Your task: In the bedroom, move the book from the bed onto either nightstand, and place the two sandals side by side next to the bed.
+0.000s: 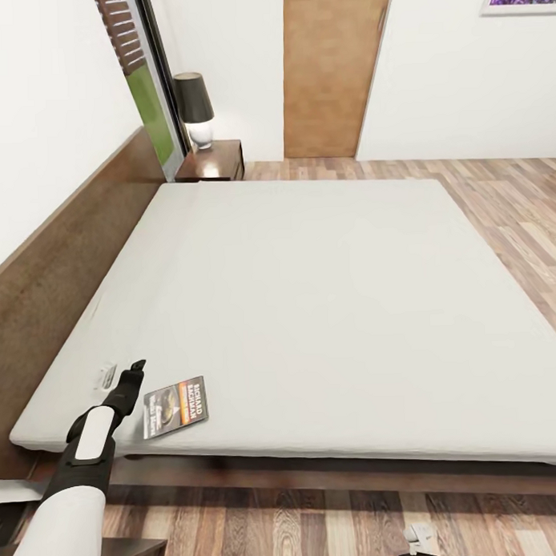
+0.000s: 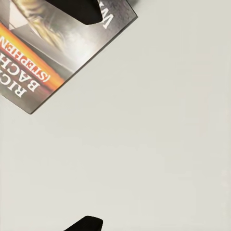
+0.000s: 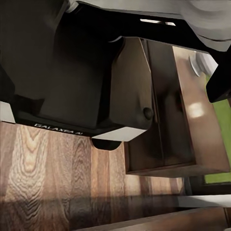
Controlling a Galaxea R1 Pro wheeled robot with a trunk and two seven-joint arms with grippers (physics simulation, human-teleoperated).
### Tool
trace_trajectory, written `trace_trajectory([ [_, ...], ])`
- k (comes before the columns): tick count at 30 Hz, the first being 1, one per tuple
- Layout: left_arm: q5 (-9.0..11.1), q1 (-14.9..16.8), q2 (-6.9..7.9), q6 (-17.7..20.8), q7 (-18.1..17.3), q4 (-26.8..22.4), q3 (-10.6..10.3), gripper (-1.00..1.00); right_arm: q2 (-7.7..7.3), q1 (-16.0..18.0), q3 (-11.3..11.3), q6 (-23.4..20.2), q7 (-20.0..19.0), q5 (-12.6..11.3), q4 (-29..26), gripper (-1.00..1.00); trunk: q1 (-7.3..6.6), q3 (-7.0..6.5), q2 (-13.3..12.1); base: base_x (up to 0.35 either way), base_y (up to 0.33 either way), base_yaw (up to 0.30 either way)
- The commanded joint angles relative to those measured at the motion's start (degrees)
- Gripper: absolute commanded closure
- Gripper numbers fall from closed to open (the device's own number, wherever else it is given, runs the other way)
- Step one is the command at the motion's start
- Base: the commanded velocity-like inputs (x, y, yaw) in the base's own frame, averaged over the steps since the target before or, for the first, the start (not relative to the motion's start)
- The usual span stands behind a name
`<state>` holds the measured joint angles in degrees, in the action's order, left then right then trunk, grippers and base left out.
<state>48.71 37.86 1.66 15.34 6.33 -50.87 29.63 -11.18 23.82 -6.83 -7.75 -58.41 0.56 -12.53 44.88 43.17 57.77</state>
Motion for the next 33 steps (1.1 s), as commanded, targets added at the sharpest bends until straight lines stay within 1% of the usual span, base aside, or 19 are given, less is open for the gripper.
trace_trajectory([
  [1, 0.6, 0.0, 0.00, 0.3, 0.4, -0.1, 0.1, -1.00, 0.02, 0.0, -0.4, -0.6, -0.3, 0.1, 0.0, -1.00, 0.23, 0.23, 0.4, 0.000, 0.000, 0.000],
  [28, 0.6, -0.2, 0.10, 0.3, 0.5, -0.1, 0.2, -1.00, 0.02, 0.0, -0.4, -0.6, -0.3, 0.1, 0.0, -1.00, 6.16, 5.07, 11.3, 0.000, 0.000, 0.000],
  [33, 0.6, -0.2, 0.10, 0.3, 0.5, -0.1, 0.2, -1.00, 0.02, 0.0, -0.4, -0.6, -0.3, 0.1, 0.0, -1.00, 6.16, 5.07, 11.3, 0.000, 0.000, 0.000],
])
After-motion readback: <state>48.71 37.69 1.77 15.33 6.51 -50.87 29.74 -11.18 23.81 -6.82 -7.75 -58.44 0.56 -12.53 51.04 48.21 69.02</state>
